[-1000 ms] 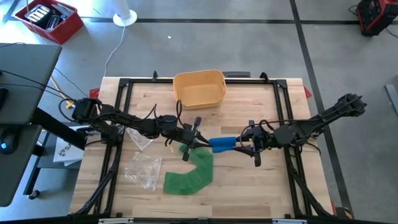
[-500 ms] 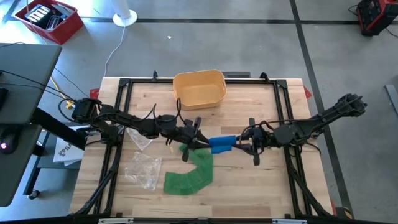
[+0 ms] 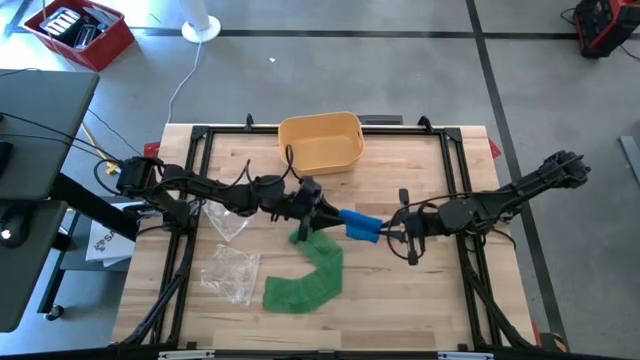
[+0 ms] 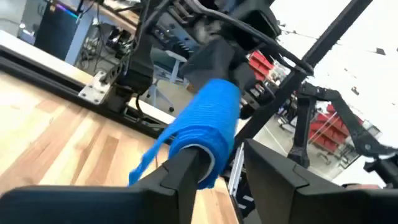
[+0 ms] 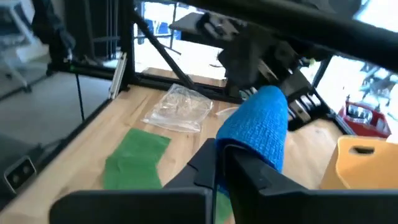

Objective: Roll bandage
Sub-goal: Roll the blue bandage

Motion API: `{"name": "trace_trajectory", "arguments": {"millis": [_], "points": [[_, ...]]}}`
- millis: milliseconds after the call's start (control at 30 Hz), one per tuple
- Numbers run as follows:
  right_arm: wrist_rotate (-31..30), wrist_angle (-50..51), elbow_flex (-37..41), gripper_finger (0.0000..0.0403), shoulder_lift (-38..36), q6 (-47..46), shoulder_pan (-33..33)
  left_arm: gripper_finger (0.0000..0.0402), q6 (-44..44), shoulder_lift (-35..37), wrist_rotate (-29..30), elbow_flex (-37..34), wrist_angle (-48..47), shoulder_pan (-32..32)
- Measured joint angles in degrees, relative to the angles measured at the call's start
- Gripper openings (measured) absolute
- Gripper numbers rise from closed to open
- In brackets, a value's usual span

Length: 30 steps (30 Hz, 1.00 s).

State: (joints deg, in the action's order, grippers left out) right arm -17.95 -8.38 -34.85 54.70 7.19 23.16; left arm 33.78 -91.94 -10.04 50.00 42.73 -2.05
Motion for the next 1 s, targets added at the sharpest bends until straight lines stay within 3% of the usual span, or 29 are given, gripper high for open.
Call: {"name": "trace_trajectory", "arguments": {"millis": [267, 433, 600, 867, 1000], "points": [[0.54, 2.23, 0.0, 0.002, 0.0, 16.08, 0.09, 0.0013, 1.2, -0.02, -3.92, 0.0, -0.16, 0.48], [-0.08, 3.02, 0.0, 0.0032, 0.0, 19.48, 0.11, 0.0011, -0.01, -0.02, -4.95, 0.0, -0.03, 0.83], [-1.58, 3.06, 0.0, 0.0067, 0.0, 9.15, 0.11, 0.0004, -7.23, 0.02, -5.14, 0.0, -0.12, 0.93], [-1.44, 3.08, 0.0, 0.0164, 0.0, -10.3, 0.04, 0.0002, -18.05, 0.04, -7.45, 0.0, -0.25, 0.45], [-2.73, 2.08, 0.0, 0.0179, 0.0, -20.36, -0.31, 0.0002, -28.02, 0.04, -7.11, 0.0, -0.35, -0.88]]}}
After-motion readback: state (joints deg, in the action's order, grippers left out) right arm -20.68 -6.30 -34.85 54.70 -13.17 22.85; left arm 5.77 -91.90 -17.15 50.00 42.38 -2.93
